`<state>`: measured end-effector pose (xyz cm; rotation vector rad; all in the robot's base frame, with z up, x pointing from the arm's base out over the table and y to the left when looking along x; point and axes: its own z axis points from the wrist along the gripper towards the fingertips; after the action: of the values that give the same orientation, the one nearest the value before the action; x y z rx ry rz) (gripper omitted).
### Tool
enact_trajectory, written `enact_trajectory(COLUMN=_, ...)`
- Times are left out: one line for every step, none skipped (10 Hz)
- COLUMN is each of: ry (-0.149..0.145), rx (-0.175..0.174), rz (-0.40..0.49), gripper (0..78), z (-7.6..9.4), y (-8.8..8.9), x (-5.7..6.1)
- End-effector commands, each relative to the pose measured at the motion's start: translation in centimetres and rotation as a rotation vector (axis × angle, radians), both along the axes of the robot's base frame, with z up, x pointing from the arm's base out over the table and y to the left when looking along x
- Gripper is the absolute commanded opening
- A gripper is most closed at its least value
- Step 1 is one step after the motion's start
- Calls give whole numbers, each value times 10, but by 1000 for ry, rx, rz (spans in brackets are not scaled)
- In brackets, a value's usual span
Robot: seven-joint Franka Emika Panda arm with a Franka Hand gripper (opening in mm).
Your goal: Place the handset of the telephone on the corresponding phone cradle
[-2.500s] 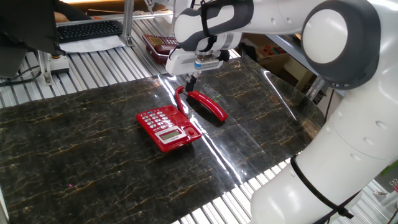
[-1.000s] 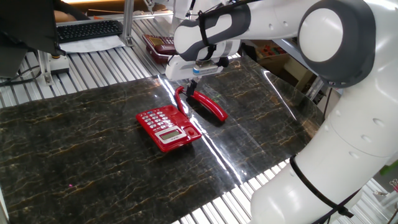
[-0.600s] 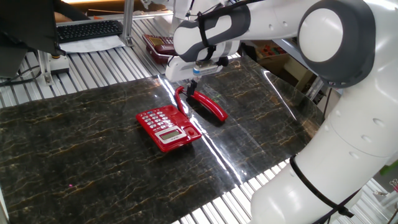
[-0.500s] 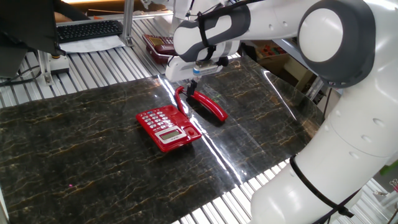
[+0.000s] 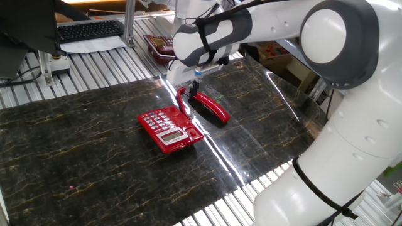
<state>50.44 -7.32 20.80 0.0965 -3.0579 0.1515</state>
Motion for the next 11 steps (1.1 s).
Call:
enact_trajectory(ry=-2, rx=-22, rz=6, gripper=0, z=1, y=0, x=1)
enact_trajectory(ry=-3, rx=-15, rz=20, gripper=0, z=1, y=0, x=1)
enact_trajectory(ry=-7, rx=-14, rz=23, gripper=0, z=1, y=0, x=1)
enact_trajectory(ry=-7, rx=-15, rz=26, gripper=0, z=1, y=0, x=1)
enact_trajectory(ry=-6, rx=-15, rz=30, gripper=0, z=1, y=0, x=1)
enact_trajectory(ry=-7, rx=-16, rz=28, gripper=0, z=1, y=0, x=1)
enact_trajectory(ry=-9, rx=-18, rz=27, gripper=0, z=2, y=0, x=1)
enact_trajectory(ry=-12, rx=-18, rz=26, gripper=0, z=2, y=0, x=1)
enact_trajectory(ry=-12, rx=-21, rz=24, gripper=0, z=1, y=-1, x=1)
enact_trajectory(ry=-12, rx=-21, rz=24, gripper=0, z=1, y=-1, x=1)
enact_trajectory(ry=-11, rx=-20, rz=24, gripper=0, z=1, y=-2, x=3)
